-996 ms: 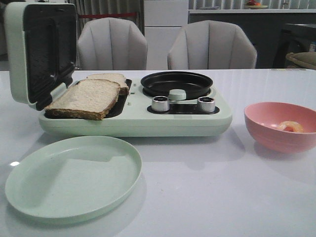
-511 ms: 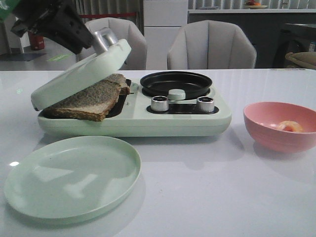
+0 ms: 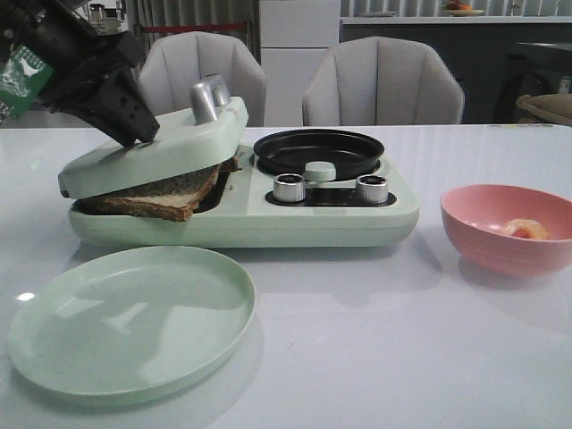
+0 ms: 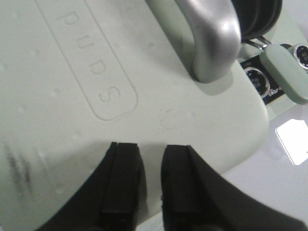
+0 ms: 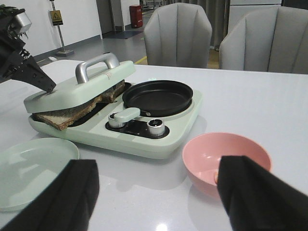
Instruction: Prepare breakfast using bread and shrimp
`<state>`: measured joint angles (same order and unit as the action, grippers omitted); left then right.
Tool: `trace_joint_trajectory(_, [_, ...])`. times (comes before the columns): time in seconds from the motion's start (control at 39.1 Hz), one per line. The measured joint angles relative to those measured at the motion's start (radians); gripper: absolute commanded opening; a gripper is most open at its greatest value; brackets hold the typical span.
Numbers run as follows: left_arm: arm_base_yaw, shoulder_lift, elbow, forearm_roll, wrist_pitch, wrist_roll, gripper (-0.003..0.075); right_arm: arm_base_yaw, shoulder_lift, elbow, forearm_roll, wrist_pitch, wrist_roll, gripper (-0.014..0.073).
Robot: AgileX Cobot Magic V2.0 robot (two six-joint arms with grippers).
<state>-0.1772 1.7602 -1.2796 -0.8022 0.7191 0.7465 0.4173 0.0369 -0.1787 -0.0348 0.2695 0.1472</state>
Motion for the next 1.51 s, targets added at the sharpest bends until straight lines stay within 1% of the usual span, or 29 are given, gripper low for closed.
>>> trace_joint_trajectory(0.23, [0.000,0.000,0.001,0.002,-0.001,0.000,0.0206,0.000,0.000,0.000,0.000,0.000,0.000,0.0605])
trace_joint_trajectory(0.41, [0.000,-0.024,-0.013,0.059,0.030,-0.007,0.0206,0.000,0.000,0.000,0.000,0.000,0.000,0.0605])
trace_joint_trajectory(0.61, [0.000,-0.140,-0.057,0.249,0.074,-0.089,0.0206,0.000,0.000,0.000,0.000,0.000,0.000,0.0605])
trace_joint_trajectory(0.72, [0.000,-0.223,-0.063,0.402,0.105,-0.180,0.0198,0.000,0.000,0.000,0.000,0.000,0.000,0.0605])
trace_joint_trajectory(0.79, [0.000,-0.293,-0.061,0.516,0.121,-0.272,0.0158,0.000,0.000,0.000,0.000,0.000,0.000,0.0605])
trace_joint_trajectory(0.84, [0.000,-0.339,-0.054,0.594,0.126,-0.344,0.0115,0.000,0.000,0.000,0.000,0.000,0.000,0.0605])
trace_joint_trajectory(0.87, [0.000,-0.359,-0.046,0.634,0.126,-0.370,0.0107,0.000,0.000,0.000,0.000,0.000,0.000,0.0605])
trace_joint_trajectory(0.92, [0.000,-0.418,-0.024,0.705,0.127,-0.430,0.0114,0.000,0.000,0.000,0.000,0.000,0.000,0.0605])
trace_joint_trajectory(1.02, [0.000,-0.505,0.020,0.759,0.127,-0.476,0.0114,0.000,0.000,0.000,0.000,0.000,0.000,0.0605])
trace_joint_trajectory(1.15, [0.000,-0.620,0.104,0.766,0.112,-0.490,0.0114,0.000,0.000,0.000,0.000,0.000,0.000,0.0605])
trace_joint_trajectory(1.51, [-0.002,-0.971,0.448,0.760,-0.022,-0.522,0.0114,0.000,0.000,0.000,0.000,0.000,0.000,0.0605])
